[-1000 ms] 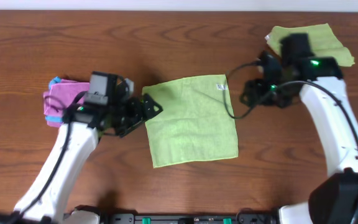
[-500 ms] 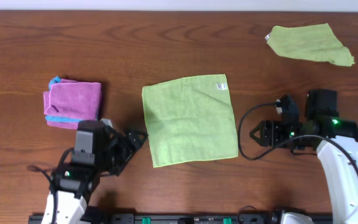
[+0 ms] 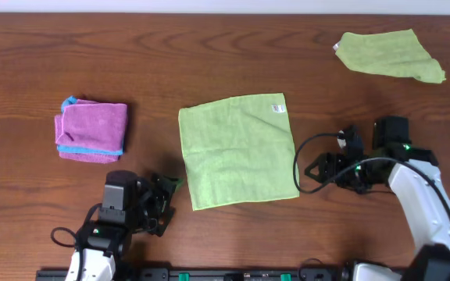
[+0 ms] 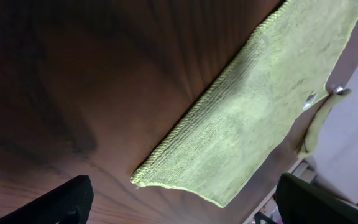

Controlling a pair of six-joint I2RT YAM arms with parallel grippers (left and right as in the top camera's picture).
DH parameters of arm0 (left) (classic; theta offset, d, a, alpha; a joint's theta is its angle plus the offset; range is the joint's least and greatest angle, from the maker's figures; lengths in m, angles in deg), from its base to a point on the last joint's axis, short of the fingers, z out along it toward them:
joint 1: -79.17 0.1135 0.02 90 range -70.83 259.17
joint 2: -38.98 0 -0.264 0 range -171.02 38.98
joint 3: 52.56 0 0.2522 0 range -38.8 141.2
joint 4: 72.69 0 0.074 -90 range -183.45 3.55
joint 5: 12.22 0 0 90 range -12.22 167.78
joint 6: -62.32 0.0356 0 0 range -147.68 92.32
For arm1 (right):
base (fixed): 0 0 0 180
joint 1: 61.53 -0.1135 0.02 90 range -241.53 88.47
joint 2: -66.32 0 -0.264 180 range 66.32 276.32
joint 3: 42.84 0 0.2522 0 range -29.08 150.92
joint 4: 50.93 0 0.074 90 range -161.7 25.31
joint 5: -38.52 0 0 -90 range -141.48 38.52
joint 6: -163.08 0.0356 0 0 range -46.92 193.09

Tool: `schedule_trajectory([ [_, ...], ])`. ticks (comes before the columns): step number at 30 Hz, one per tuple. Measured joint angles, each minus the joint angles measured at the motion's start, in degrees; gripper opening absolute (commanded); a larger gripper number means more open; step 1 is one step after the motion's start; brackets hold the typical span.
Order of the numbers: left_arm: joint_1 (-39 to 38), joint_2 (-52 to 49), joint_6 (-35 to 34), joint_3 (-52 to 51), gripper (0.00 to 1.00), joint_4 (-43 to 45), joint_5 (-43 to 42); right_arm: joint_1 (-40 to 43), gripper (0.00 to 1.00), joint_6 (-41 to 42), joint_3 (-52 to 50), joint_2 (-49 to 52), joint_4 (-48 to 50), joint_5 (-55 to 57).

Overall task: Fold the cloth
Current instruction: 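Move both grippers down to the cloth's bottom corners, then grasp the bottom corners of the green cloth with both grippers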

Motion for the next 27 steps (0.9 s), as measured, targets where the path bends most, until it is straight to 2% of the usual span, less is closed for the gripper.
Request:
schedule_trajectory([
  [7, 0.0, -2.7, -1.1, -0.1, 0.95, 1.0, 1.0, 0.0, 0.74, 1.6, 0.0, 4.7, 2.2, -0.2],
  [14, 0.0, -10.9, -1.3, -0.1, 0.95, 10.8, 1.2, 0.0, 0.73, 3.4, -0.1, 7.1, 3.3, -0.9],
  [19, 0.0, -17.3, -1.5, 0.1, 0.95, 18.4, -2.0, 0.0, 0.72, 4.1, -0.1, 7.2, 3.5, -1.1],
  [27, 0.0, -24.3, -2.0, 1.2, 0.95, 24.9, -7.4, -1.3, 0.72, 7.1, -4.3, 7.2, 8.2, -1.9],
])
